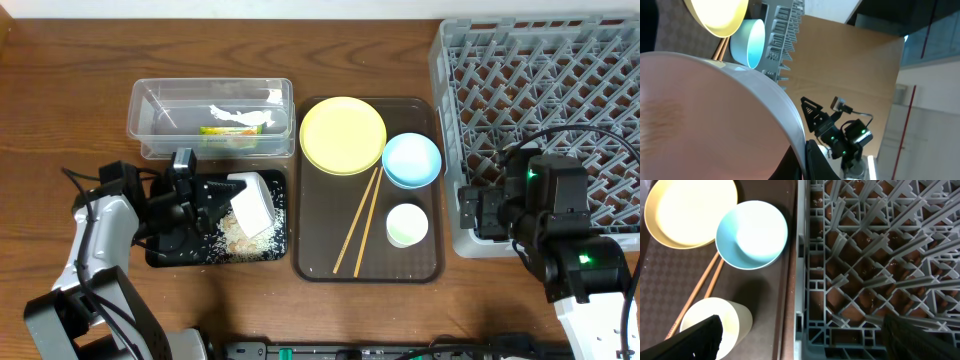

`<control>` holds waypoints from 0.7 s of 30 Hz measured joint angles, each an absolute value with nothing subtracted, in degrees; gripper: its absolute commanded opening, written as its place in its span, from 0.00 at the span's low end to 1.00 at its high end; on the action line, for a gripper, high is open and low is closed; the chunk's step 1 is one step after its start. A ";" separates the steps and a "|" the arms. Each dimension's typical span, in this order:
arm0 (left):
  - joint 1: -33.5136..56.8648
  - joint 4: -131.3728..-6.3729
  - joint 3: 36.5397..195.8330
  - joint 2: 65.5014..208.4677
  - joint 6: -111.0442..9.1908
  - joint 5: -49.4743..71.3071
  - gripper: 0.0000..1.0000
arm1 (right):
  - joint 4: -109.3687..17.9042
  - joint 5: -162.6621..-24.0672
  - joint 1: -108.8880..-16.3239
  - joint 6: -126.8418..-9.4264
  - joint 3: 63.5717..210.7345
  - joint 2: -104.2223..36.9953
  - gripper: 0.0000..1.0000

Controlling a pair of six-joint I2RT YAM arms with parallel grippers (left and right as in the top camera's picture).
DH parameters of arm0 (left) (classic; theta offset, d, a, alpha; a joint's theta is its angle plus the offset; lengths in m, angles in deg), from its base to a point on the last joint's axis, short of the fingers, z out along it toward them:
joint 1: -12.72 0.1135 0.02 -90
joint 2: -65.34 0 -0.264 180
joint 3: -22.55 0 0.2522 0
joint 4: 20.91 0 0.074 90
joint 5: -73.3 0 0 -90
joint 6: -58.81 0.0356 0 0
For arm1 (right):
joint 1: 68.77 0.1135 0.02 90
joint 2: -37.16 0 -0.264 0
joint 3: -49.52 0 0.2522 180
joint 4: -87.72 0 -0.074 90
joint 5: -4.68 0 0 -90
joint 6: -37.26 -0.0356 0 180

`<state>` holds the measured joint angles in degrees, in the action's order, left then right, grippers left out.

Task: Sort waste into correct bins and load items into the dishwasher rack
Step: 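Tip the pink cup with the left gripper, pouring rice onto the black tray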

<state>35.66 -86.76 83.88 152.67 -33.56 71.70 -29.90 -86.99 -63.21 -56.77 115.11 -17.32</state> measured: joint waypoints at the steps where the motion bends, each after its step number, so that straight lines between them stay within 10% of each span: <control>1: 35.84 -86.76 83.88 152.67 -34.28 71.70 0.06 | -29.90 -86.99 -63.21 -56.77 115.11 -17.32 0.99; 21: 35.88 -86.76 83.88 152.67 -48.10 71.88 0.06 | -29.74 -86.99 -63.21 -56.77 115.11 -17.32 0.99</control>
